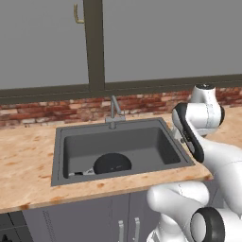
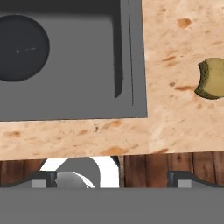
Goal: Pick the pan and sponge and place them into the sink. Then turn on the water.
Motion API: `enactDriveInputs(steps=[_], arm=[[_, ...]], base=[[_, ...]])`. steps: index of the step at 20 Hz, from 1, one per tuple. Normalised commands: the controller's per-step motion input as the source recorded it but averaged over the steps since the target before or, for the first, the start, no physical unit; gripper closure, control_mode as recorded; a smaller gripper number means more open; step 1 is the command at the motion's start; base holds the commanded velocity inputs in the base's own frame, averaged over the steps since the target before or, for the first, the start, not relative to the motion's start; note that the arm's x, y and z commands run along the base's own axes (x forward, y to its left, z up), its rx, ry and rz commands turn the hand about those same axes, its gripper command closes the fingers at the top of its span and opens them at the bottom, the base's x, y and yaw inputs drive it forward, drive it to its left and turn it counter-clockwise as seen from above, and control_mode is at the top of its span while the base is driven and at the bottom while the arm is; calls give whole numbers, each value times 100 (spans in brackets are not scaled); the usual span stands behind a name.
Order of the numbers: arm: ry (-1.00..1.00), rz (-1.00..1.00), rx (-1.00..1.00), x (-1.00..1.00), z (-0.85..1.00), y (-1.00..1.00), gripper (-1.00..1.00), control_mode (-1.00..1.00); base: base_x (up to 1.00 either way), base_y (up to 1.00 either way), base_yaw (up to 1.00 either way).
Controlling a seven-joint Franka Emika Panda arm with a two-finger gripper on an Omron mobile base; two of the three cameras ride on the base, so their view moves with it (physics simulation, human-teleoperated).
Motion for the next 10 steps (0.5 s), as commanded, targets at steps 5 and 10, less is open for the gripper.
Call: enactDriveInputs(steps=[5,10], arm=[[3,-7,0,1,3,-31,-100,-100],[4,-7,0,2,0,-33,-100,-100]], base=[[0,0,0],[0,0,0]])
